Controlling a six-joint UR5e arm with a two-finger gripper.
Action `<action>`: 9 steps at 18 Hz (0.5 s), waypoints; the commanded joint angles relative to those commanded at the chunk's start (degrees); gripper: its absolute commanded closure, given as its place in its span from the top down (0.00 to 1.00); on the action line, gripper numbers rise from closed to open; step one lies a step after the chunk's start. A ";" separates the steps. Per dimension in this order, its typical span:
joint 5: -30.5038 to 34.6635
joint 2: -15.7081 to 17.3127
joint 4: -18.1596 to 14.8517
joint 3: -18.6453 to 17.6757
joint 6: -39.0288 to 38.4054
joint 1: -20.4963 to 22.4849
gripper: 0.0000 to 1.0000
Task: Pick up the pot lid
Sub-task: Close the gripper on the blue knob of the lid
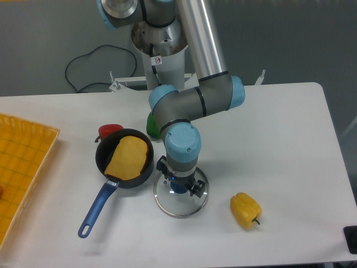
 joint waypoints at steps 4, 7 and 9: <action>0.00 0.09 -0.09 0.00 0.09 0.00 0.75; 0.09 0.09 -0.09 0.09 0.00 0.00 0.54; 0.09 0.18 -0.26 0.35 0.00 0.09 0.44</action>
